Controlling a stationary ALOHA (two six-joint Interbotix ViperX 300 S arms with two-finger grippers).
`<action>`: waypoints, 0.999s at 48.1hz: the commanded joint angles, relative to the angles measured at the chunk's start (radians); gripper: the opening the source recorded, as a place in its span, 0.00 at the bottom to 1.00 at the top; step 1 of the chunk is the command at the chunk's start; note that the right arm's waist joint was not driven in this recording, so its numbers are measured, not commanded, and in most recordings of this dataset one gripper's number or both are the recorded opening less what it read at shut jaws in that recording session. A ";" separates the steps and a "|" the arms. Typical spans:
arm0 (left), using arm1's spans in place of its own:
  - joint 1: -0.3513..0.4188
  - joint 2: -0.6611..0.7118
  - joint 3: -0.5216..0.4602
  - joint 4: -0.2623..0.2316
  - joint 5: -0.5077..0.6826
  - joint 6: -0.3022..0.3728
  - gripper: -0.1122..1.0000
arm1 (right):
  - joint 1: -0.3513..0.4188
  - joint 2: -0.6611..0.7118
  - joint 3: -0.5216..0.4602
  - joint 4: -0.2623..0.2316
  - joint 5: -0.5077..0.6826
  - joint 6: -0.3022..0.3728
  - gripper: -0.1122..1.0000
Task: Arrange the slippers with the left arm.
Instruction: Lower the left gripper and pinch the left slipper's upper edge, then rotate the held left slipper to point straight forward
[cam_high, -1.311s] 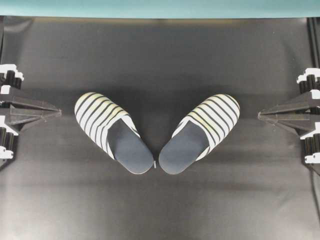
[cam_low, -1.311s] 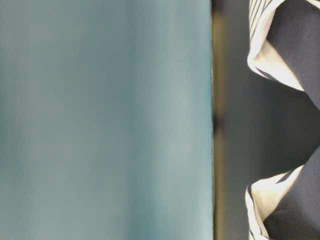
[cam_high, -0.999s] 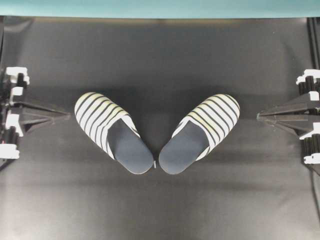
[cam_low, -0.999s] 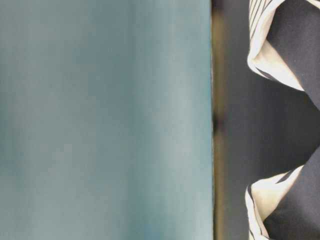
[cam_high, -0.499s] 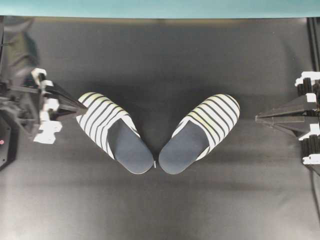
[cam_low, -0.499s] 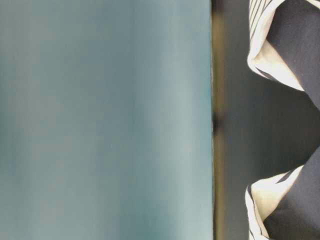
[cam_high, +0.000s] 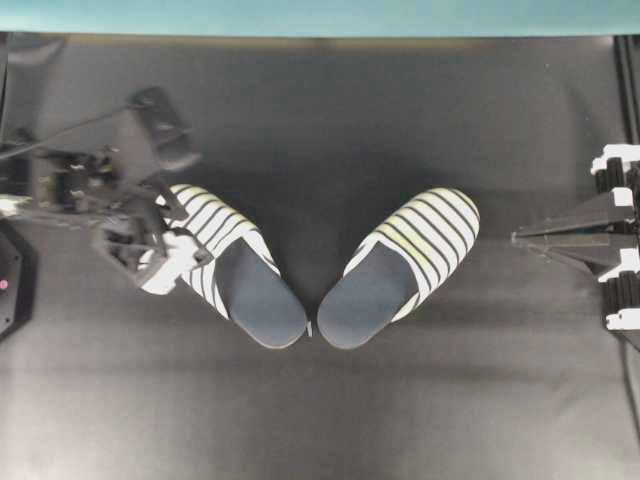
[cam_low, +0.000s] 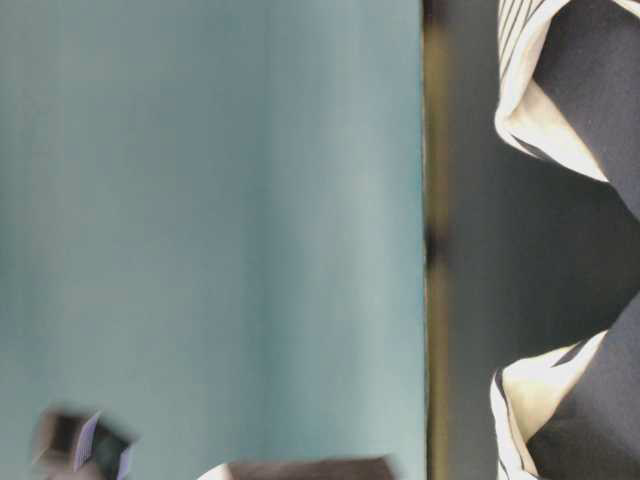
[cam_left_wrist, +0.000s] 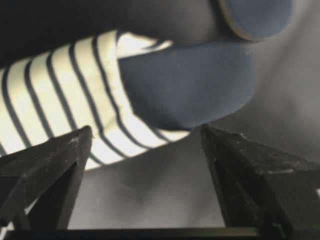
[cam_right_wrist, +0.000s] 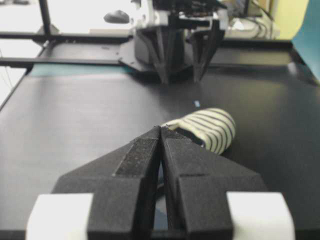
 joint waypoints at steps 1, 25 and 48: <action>0.002 0.089 -0.071 0.003 0.052 0.006 0.84 | 0.000 0.003 -0.003 0.002 -0.005 0.008 0.09; 0.029 0.310 -0.181 0.011 0.173 0.014 0.85 | 0.000 -0.028 0.018 0.002 -0.005 0.008 0.09; 0.052 0.354 -0.158 0.012 0.167 0.017 0.84 | 0.000 -0.029 0.021 0.002 -0.006 0.008 0.09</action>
